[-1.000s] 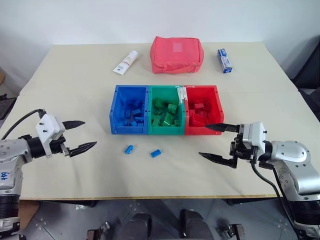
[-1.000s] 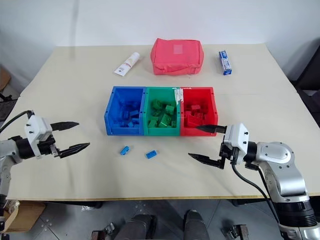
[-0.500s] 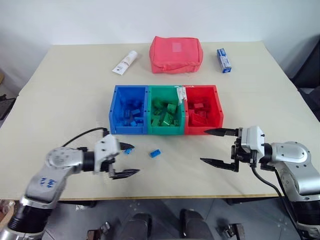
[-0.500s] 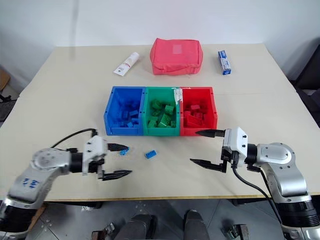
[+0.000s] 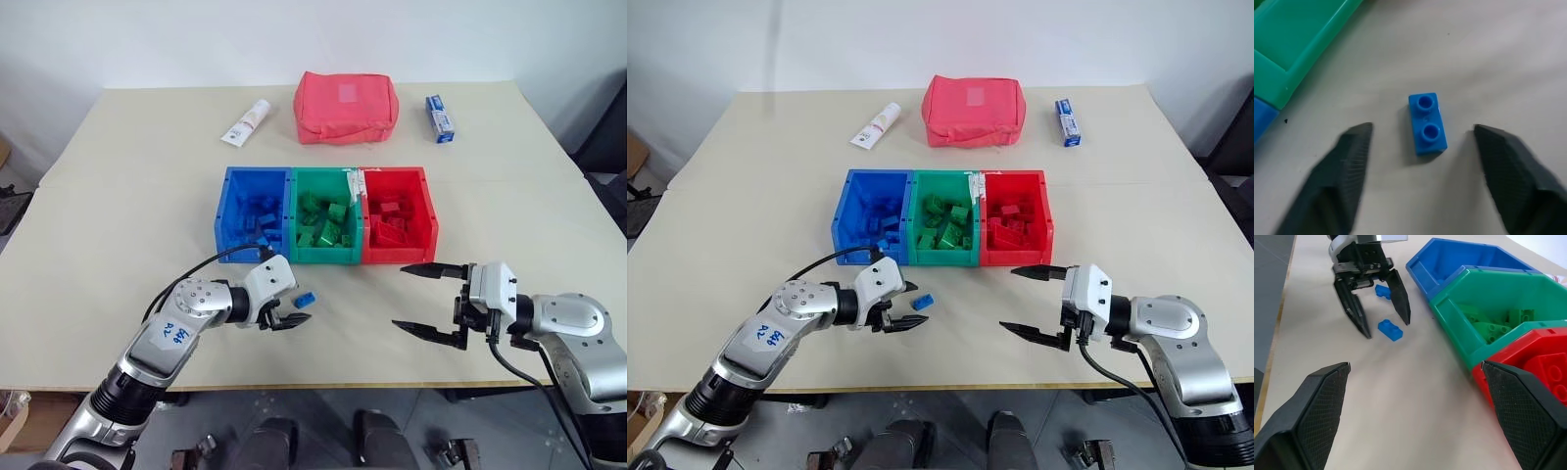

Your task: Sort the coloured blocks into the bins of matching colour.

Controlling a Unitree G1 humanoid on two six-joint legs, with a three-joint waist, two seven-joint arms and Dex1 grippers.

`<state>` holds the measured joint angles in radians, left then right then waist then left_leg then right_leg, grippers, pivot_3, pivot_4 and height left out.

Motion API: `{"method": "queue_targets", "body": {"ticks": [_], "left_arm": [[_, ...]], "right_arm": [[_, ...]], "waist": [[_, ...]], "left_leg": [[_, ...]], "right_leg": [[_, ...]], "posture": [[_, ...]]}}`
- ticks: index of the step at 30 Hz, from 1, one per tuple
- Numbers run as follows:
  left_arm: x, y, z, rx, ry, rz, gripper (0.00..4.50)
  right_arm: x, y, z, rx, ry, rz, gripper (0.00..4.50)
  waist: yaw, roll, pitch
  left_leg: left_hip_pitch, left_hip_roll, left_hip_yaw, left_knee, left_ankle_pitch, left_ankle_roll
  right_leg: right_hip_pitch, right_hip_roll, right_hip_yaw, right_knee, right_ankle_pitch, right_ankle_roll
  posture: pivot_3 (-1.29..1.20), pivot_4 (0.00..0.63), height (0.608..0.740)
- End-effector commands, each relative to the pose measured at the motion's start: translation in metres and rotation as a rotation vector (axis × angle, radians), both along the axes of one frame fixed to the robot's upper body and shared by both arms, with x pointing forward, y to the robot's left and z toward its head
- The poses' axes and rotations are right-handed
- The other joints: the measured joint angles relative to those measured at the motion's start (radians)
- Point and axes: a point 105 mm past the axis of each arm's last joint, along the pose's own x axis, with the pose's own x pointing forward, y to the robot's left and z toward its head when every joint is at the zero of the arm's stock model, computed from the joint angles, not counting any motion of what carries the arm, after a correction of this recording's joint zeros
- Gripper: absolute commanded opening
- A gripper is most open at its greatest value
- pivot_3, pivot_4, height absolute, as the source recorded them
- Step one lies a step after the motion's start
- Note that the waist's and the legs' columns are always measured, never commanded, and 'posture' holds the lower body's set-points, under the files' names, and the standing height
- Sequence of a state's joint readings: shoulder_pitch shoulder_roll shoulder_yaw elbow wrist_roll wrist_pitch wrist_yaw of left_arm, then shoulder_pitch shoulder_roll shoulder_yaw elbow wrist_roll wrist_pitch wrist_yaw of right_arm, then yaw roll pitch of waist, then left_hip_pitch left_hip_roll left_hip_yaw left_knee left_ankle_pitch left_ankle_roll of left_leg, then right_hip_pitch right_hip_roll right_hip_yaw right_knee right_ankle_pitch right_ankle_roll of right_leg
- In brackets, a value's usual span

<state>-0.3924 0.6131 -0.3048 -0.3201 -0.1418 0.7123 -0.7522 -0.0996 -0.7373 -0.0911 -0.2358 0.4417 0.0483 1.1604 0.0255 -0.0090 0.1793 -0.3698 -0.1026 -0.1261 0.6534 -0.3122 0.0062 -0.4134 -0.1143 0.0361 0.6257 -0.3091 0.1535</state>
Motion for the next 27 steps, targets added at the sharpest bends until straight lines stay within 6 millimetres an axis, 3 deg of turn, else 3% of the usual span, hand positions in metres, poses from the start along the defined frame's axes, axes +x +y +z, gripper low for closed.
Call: {"method": "queue_targets", "body": {"ticks": [1, 3, 6, 7, 9, 12, 17, 19, 22, 24, 27], "left_arm": [[0.002, 0.001, -0.006, 0.024, 0.009, -0.008, 2.09], [-0.001, -0.007, 0.0, -0.034, -0.001, -0.056, 1.5], [0.003, -0.001, 0.006, -0.069, -0.014, -0.027, 0.56], [0.005, 0.003, 0.008, -0.08, -0.029, -0.011, 0.45], [0.008, 0.006, 0.022, -0.15, -0.073, -0.009, 0.45], [0.01, 0.009, 0.063, -0.35, -0.199, -0.026, 0.45], [0.035, 0.037, 0.102, -0.443, -0.374, 0.154, 0.45], [0.046, 0.046, 0.11, -0.465, -0.412, 0.236, 0.45], [0.077, 0.065, 0.116, -0.522, -0.412, 0.49, 0.45], [0.082, 0.063, 0.113, -0.521, -0.395, 0.524, 0.45], [0.083, 0.058, 0.107, -0.513, -0.367, 0.51, 1.47]], "right_arm": [[-0.003, -0.002, 0.013, 0.0, -0.054, -0.005, 4.5], [-0.004, -0.002, 0.013, 0.0, -0.051, -0.008, 4.5], [-0.005, -0.002, 0.013, 0.004, -0.038, -0.005, 4.5], [-0.006, -0.002, 0.013, 0.003, -0.031, -0.001, 4.5], [-0.006, -0.001, 0.013, 0.012, -0.022, 0.004, 4.5], [-0.001, 0.0, 0.023, 0.084, -0.036, -0.042, 4.5], [0.012, -0.004, 0.04, 0.23, -0.081, -0.162, 4.5], [0.015, -0.005, 0.043, 0.263, -0.093, -0.194, 4.5], [0.02, -0.005, 0.041, 0.269, -0.136, -0.226, 4.5], [0.02, -0.004, 0.038, 0.245, -0.134, -0.21, 4.5], [0.022, -0.004, 0.039, 0.238, -0.137, -0.198, 4.5]], "waist": [[0.0, 0.0, 0.0], [0.0, 0.0, 0.0], [0.0, 0.0, 0.0], [-0.001, 0.0, 0.0], [-0.001, 0.0, 0.0], [0.0, 0.0, 0.0], [0.001, 0.0, 0.0], [0.0, 0.0, 0.0], [0.001, 0.0, 0.0], [0.001, 0.0, 0.0], [0.0, 0.0, 0.0]], "left_leg": [[0.0, 0.0, 0.0, 0.0, 0.0, 0.0], [0.0, 0.0, 0.0, 0.0, 0.0, 0.0], [0.0, 0.0, 0.0, 0.0, 0.0, 0.0], [0.0, 0.0, 0.0, 0.0, 0.0, 0.0], [0.0, 0.0, 0.0, 0.0, 0.0, 0.0], [0.0, 0.0, 0.0, 0.0, 0.0, 0.0], [0.0, 0.0, 0.0, 0.001, 0.0, 0.0], [0.0, 0.0, 0.0, 0.001, 0.0, 0.0], [-0.001, 0.0, 0.0, 0.001, 0.0, 0.0], [-0.001, -0.001, 0.0, 0.002, 0.0, 0.0], [-0.001, -0.001, 0.0, 0.002, 0.0, 0.0]], "right_leg": [[0.0, 0.0, 0.0, 0.0, 0.0, 0.0], [0.0, 0.0, 0.0, 0.0, 0.0, 0.0], [0.0, 0.0, 0.0, 0.0, 0.0, 0.0], [0.0, 0.0, 0.0, 0.0, 0.0, 0.0], [0.0, 0.0, 0.0, 0.0, 0.0, 0.0], [0.0, 0.0, 0.0, 0.0, 0.0, 0.0], [0.0, 0.0, -0.001, 0.0, 0.0, 0.0], [0.0, 0.0, -0.001, 0.0, 0.0, 0.0], [0.0, 0.0, -0.001, 0.0, 0.0, 0.0], [0.0, 0.0, 0.0, 0.001, 0.0, 0.001], [0.0, 0.0, 0.0, 0.001, 0.0, 0.001]], "posture": [[0.0, 0.15, 0.74], [0.0, 0.15, 0.74], [0.0, 0.15, 0.74], [0.0, 0.15, 0.74], [0.0, 0.15, 0.74], [0.0, 0.15, 0.74], [0.0, 0.15, 0.74], [0.0, 0.15, 0.74], [0.0, 0.15, 0.74], [0.0, 0.15, 0.74], [0.0, 0.15, 0.74]]}}
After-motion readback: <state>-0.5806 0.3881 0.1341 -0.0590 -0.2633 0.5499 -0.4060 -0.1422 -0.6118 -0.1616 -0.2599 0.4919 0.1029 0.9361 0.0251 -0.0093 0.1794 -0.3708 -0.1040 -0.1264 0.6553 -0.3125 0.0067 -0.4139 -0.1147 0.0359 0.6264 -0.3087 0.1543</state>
